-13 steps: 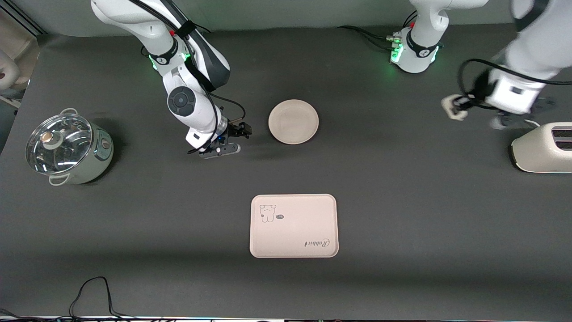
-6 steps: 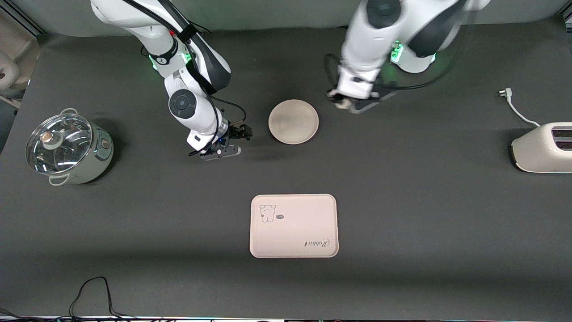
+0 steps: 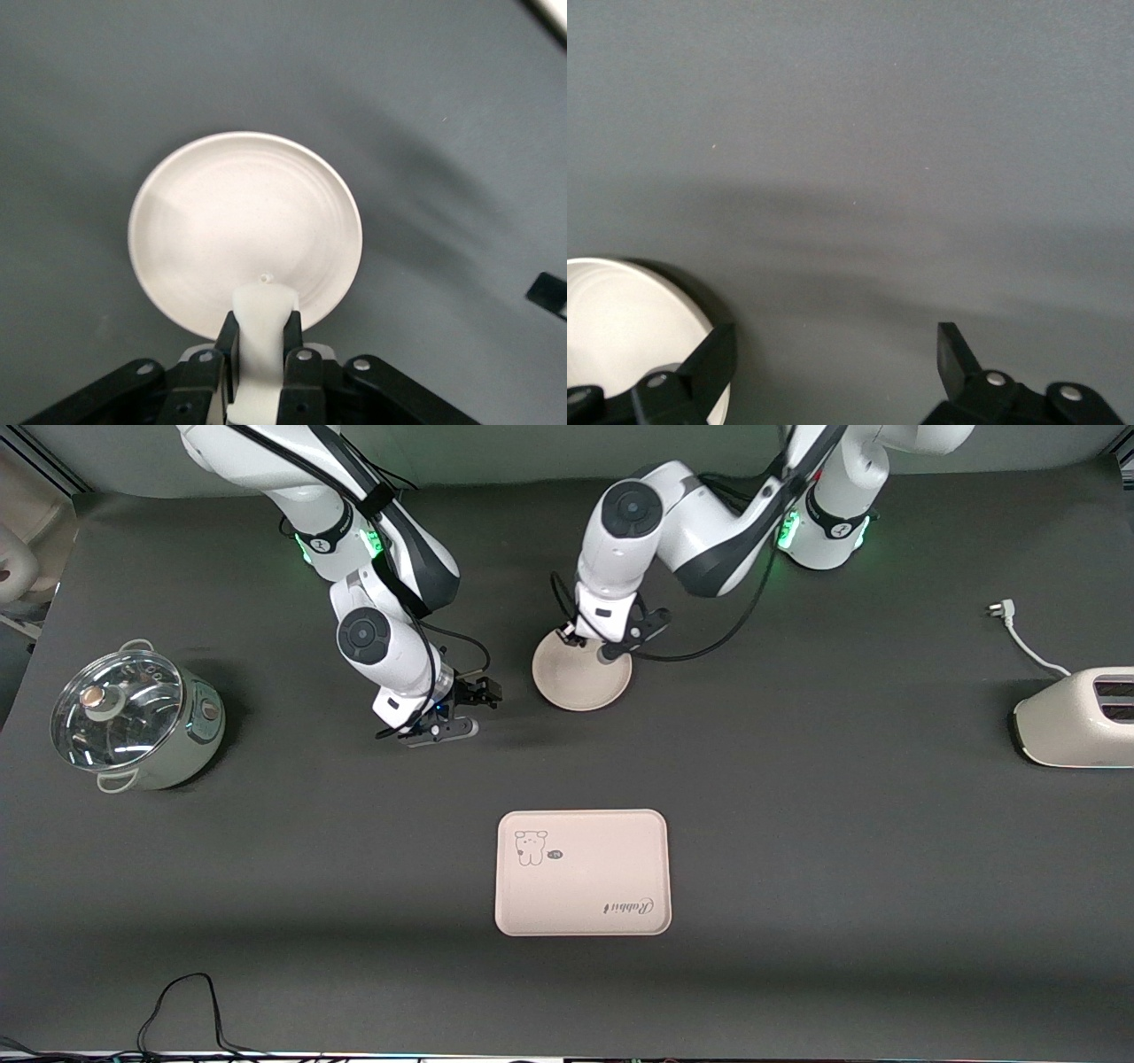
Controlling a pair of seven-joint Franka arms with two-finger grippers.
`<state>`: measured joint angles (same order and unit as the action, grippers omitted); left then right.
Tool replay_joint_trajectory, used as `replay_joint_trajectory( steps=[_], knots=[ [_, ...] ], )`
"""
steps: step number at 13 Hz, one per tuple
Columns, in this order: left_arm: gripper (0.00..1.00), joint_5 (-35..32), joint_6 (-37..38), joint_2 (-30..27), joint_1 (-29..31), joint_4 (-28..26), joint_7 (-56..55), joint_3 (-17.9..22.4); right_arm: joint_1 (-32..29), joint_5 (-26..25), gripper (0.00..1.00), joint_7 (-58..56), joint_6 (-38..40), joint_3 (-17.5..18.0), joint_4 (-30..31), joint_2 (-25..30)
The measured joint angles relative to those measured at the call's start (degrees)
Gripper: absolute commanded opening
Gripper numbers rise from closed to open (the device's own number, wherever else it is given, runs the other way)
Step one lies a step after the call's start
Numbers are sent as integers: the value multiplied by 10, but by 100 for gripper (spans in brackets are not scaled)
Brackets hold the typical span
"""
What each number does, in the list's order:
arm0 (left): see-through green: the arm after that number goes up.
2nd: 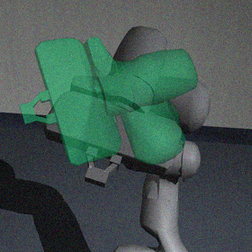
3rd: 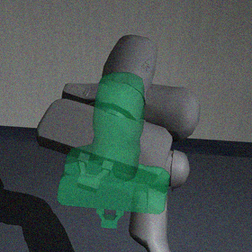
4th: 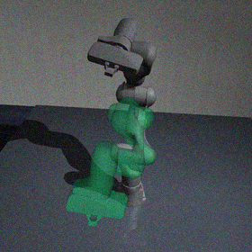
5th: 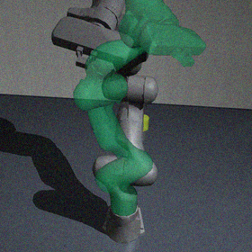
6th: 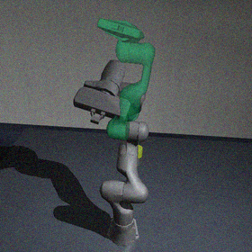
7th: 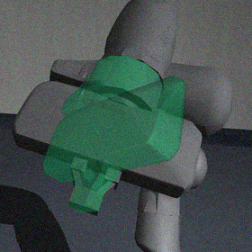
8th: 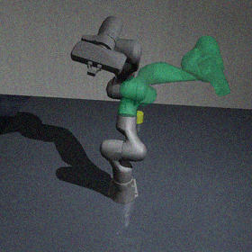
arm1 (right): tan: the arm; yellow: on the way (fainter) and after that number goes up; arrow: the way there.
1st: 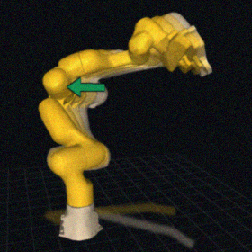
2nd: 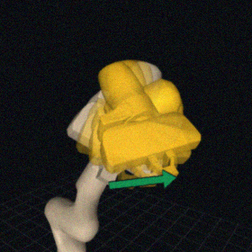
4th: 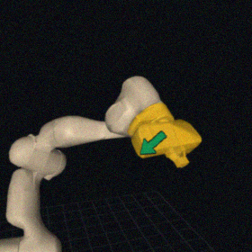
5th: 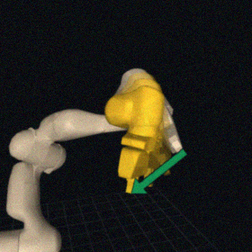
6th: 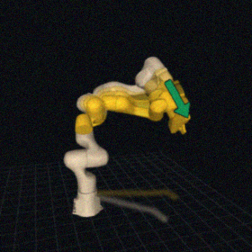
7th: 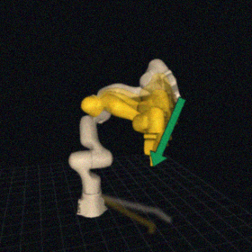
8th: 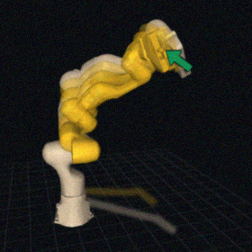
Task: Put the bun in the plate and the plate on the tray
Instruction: 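Lower the bun onto the plate and open the left gripper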
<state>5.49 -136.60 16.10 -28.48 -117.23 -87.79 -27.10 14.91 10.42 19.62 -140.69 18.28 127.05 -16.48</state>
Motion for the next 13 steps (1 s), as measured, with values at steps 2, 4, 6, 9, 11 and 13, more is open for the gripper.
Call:
replay_joint_trajectory(
  steps=[2,4,6,9,11,13],
  knots=[
    [24,-20,-39,31,-12,-14,-10,1,0,0,100,0,-10,0,0,-12],
    [25,-27,-59,50,-16,-23,-11,1,3,0,100,2,-11,1,0,-16],
    [30,-28,-80,58,-19,-35,-12,2,8,0,100,13,-17,2,0,-18],
    [77,-28,-86,62,-21,-45,-12,3,15,0,100,31,-25,2,0,-20],
    [99,-28,-86,64,-21,-45,-13,4,24,0,100,37,-30,2,1,-20],
    [99,-28,-87,64,-21,-45,-19,6,29,0,100,39,-32,3,1,-22]
  ],
)
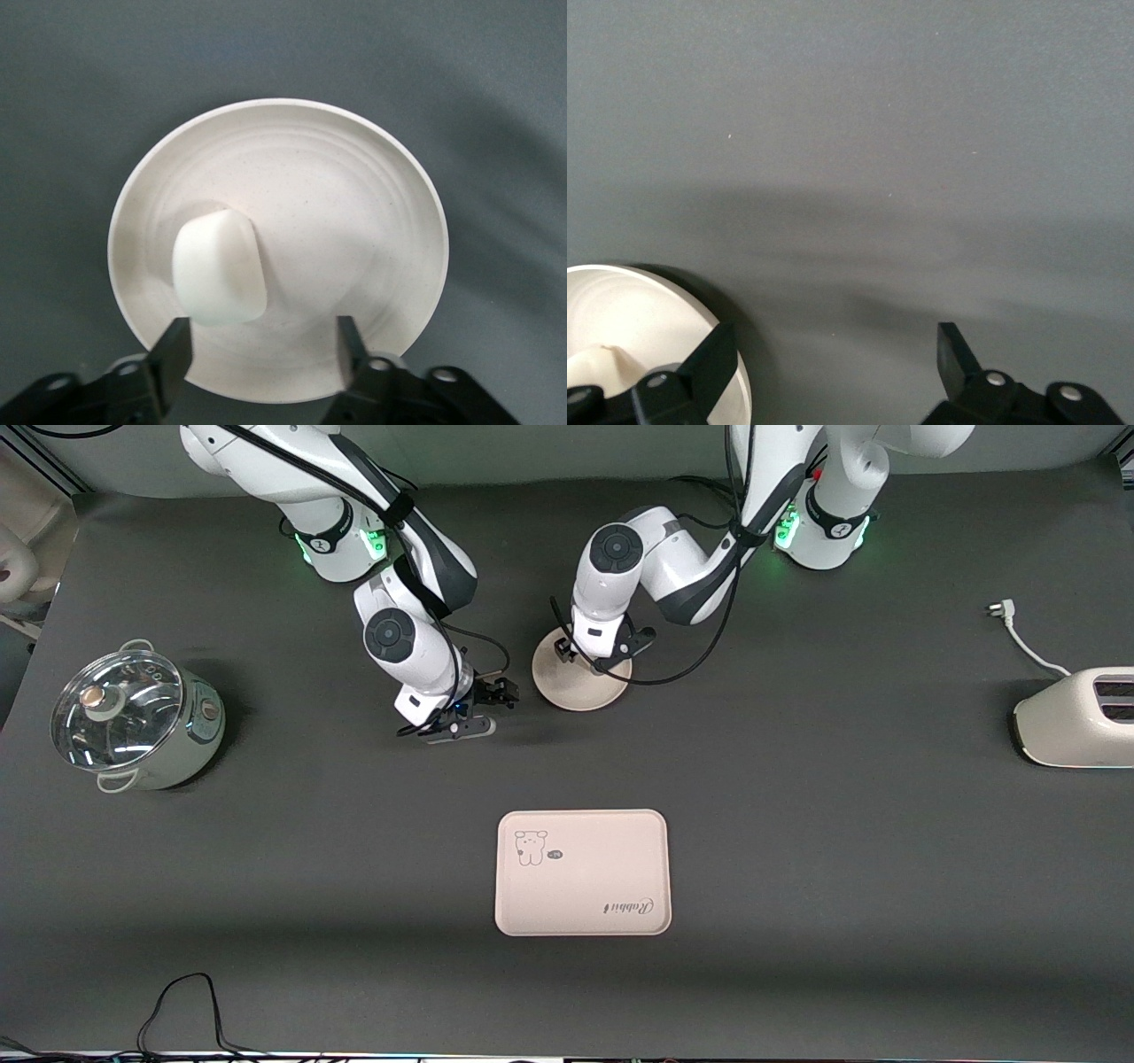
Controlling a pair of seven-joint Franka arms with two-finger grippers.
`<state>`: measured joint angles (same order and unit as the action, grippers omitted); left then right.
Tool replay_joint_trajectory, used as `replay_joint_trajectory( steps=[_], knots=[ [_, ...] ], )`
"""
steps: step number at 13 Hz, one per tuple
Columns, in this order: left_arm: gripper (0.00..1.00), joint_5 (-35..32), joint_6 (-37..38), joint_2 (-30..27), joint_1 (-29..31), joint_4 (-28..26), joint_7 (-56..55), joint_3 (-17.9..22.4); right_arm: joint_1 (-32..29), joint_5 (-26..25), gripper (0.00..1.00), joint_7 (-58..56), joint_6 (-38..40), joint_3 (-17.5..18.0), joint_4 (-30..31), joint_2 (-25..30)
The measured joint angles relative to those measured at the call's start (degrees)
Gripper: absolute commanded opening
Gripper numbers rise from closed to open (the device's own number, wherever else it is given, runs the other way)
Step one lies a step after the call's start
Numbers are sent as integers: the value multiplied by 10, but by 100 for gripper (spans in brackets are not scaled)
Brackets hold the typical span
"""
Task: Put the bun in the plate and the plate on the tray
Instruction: 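Lower the bun onto the plate and open the left gripper, then withdraw the left gripper from the plate back to its side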
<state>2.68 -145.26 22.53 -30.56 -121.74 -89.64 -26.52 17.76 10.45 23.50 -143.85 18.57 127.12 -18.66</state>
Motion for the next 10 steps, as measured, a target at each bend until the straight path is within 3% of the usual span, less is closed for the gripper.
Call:
replay_joint_trajectory(
  steps=[3,5,7,10],
  knots=[
    [99,0,5,-5,1,2,-5,7,3,0,100,1,0,1,0,-2],
    [99,-1,38,-33,8,9,-7,32,9,0,100,6,0,1,0,-2],
    [99,-24,120,-84,29,31,17,73,24,0,100,24,-4,1,0,-3],
    [99,-40,304,-151,112,122,161,114,51,0,100,52,-33,12,12,-4]
  ],
)
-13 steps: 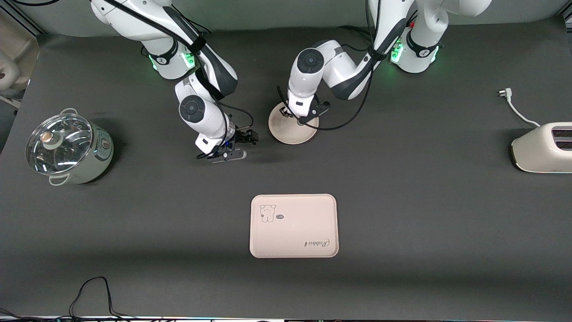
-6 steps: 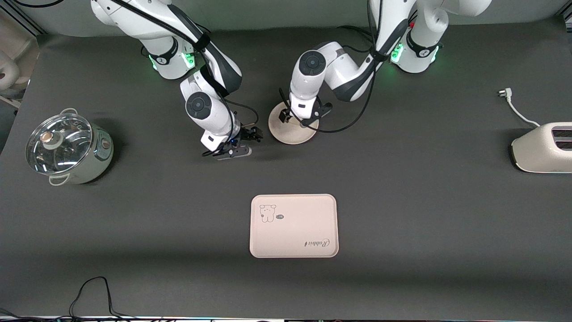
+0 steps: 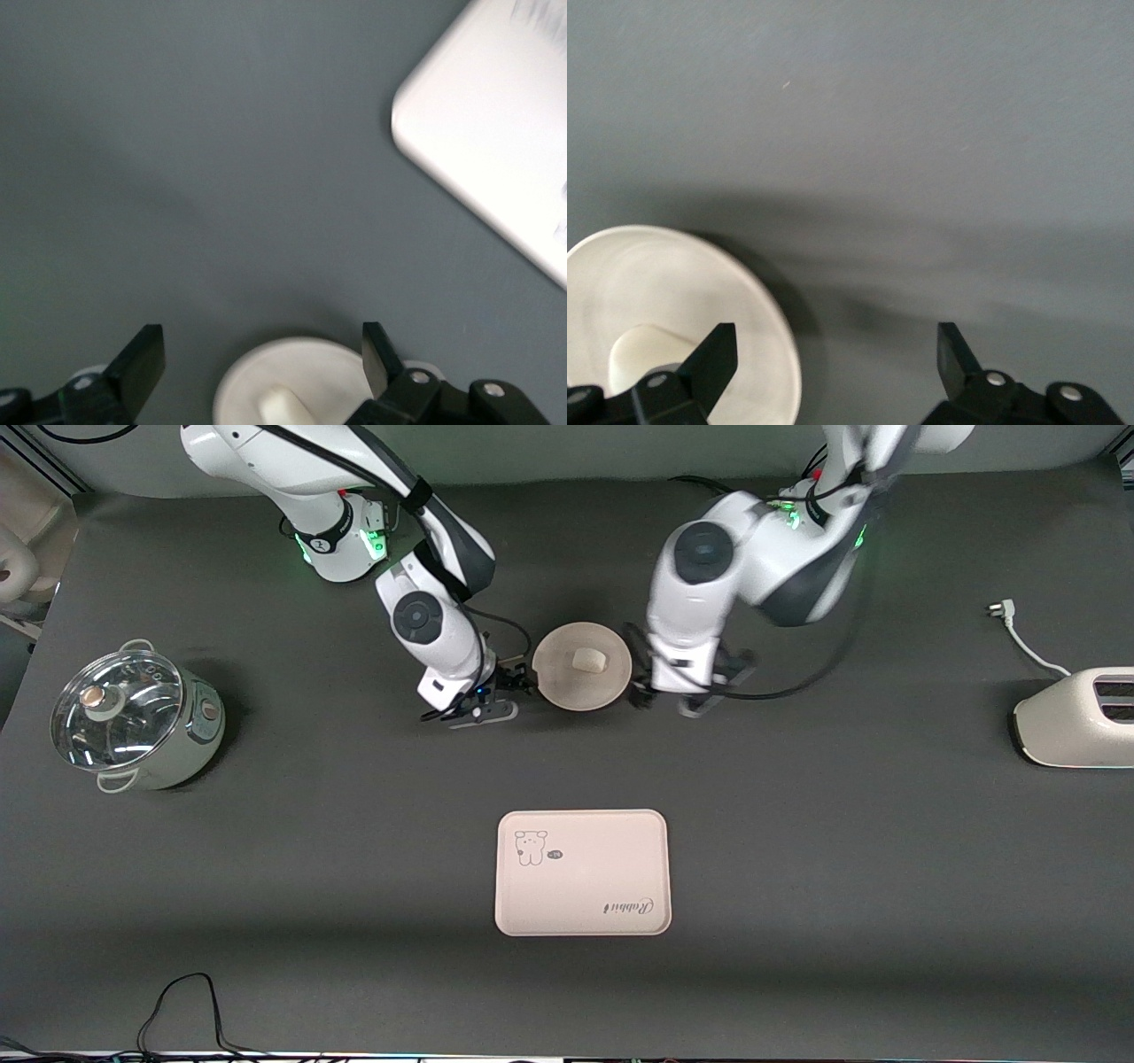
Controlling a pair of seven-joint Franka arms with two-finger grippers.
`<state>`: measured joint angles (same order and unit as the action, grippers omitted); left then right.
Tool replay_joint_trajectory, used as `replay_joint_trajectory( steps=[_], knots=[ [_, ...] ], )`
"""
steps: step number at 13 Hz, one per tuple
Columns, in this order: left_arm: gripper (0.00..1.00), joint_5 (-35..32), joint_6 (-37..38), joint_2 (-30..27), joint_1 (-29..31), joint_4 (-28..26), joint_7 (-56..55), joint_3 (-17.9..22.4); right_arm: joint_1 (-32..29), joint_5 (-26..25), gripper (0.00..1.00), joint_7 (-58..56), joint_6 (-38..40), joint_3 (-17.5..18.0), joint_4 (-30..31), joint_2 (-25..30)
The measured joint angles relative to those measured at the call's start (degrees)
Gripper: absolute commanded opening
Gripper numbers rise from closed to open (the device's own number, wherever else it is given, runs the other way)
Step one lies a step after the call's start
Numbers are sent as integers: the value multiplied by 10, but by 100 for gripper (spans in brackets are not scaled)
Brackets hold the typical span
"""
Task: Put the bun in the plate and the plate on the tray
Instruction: 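Withdraw the left gripper from the plate back to its side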
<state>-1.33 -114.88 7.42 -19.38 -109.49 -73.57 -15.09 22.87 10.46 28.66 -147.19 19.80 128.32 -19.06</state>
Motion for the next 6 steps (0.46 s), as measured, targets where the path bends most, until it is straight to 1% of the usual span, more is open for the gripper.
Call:
replay_joint_trajectory(
  steps=[2,3,4,5,6],
  knots=[
    [99,-2,86,-12,78,68,128,7,21,0,100,12,-47,5,27,-2],
    [99,-2,115,-12,118,93,194,8,29,0,100,17,-73,7,44,-4],
    [99,-3,132,-12,156,107,256,9,37,0,100,26,-91,7,57,-9],
    [100,-3,139,-12,191,113,319,10,45,0,98,36,-105,8,65,-14],
    [100,-3,140,-11,224,113,380,11,53,0,91,45,-122,8,69,-22]
  ],
)
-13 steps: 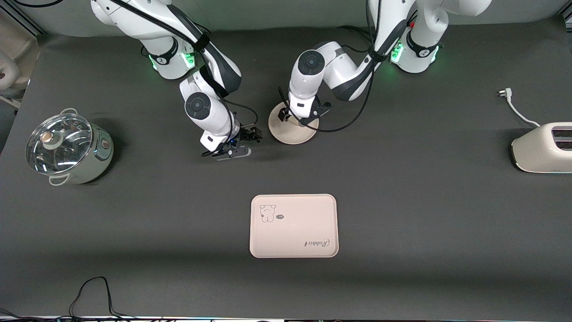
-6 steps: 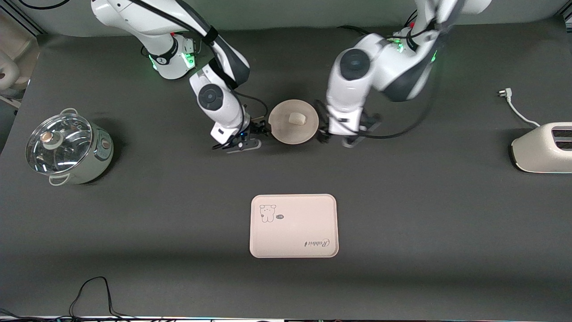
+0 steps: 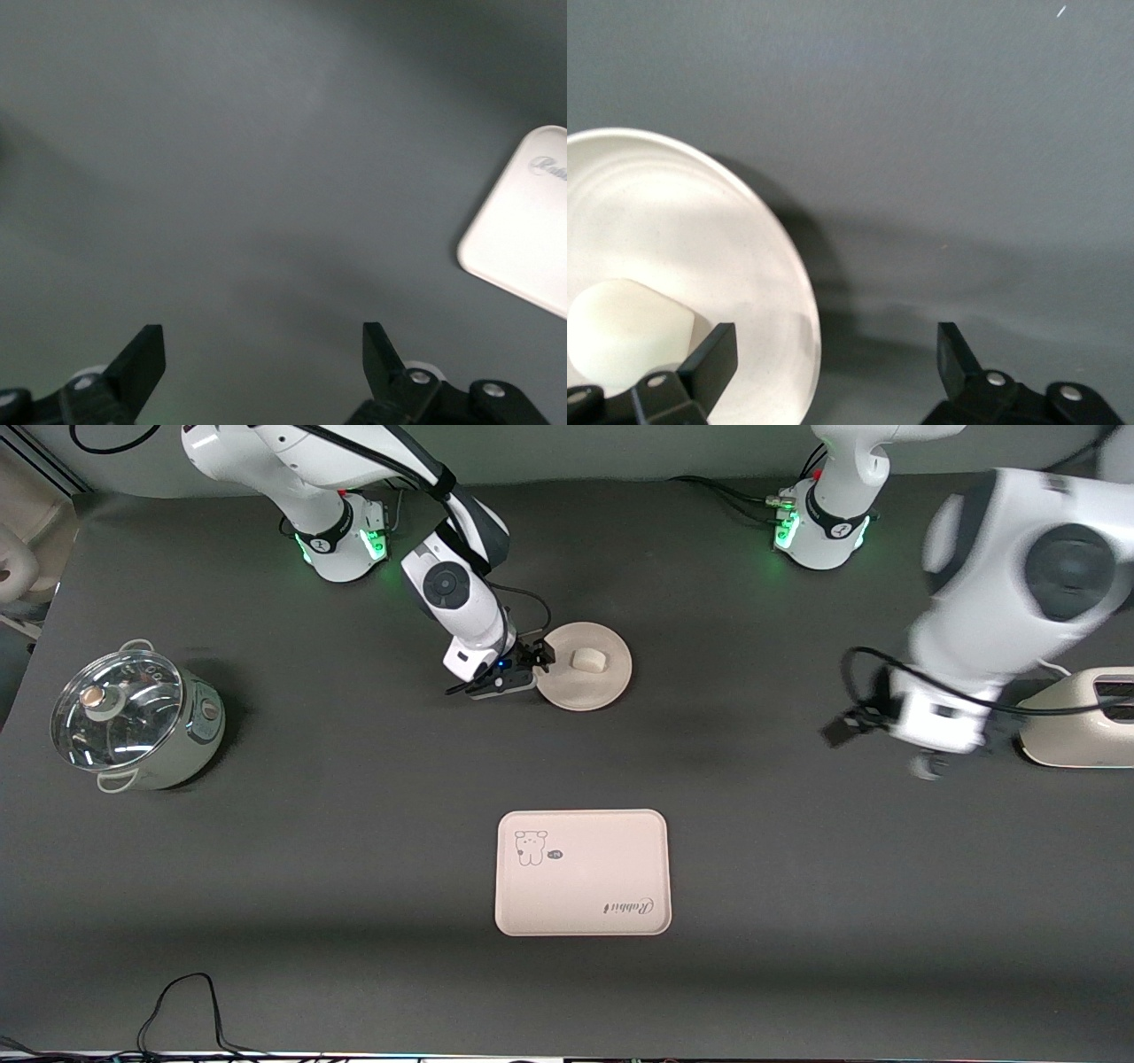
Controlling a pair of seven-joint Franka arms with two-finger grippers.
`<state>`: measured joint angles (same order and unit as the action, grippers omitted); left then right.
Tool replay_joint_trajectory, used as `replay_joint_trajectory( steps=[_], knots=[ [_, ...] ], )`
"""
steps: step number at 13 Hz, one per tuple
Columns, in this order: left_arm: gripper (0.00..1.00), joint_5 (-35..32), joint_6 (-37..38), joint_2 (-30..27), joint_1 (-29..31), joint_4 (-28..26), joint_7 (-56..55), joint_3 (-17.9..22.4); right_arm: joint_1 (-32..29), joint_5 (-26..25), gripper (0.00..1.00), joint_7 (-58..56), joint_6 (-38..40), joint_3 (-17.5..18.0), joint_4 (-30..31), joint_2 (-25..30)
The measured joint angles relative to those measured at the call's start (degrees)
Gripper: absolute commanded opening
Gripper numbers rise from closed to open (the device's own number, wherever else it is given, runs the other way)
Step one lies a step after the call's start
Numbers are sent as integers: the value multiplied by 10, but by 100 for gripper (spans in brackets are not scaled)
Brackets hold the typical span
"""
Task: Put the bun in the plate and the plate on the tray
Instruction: 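Withdraw the left gripper from the plate back to its side, then grasp the plate rim with the right gripper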
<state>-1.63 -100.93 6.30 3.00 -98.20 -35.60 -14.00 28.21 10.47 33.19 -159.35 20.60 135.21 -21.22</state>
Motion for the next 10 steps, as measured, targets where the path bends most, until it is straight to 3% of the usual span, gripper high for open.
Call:
replay_joint_trajectory(
  steps=[1,2,4,5,6,8,10],
  knots=[
    [100,-1,0,1,25,0,56,4,6,0,80,6,-15,1,1,-9],
    [100,-4,0,3,29,0,107,28,8,0,63,7,-22,1,1,-16],
    [100,-10,3,2,-30,8,192,130,8,0,26,7,-26,1,3,-21],
    [100,-11,18,-1,-62,14,218,174,8,0,11,7,-26,1,3,-22],
    [100,-12,34,-6,-76,18,230,194,8,0,0,7,-26,2,3,-21],
    [100,-17,56,-18,-77,21,235,196,8,0,0,7,-26,2,3,-21],
    [100,-25,64,-23,-52,22,239,162,8,1,0,8,-29,4,2,-17]
  ],
)
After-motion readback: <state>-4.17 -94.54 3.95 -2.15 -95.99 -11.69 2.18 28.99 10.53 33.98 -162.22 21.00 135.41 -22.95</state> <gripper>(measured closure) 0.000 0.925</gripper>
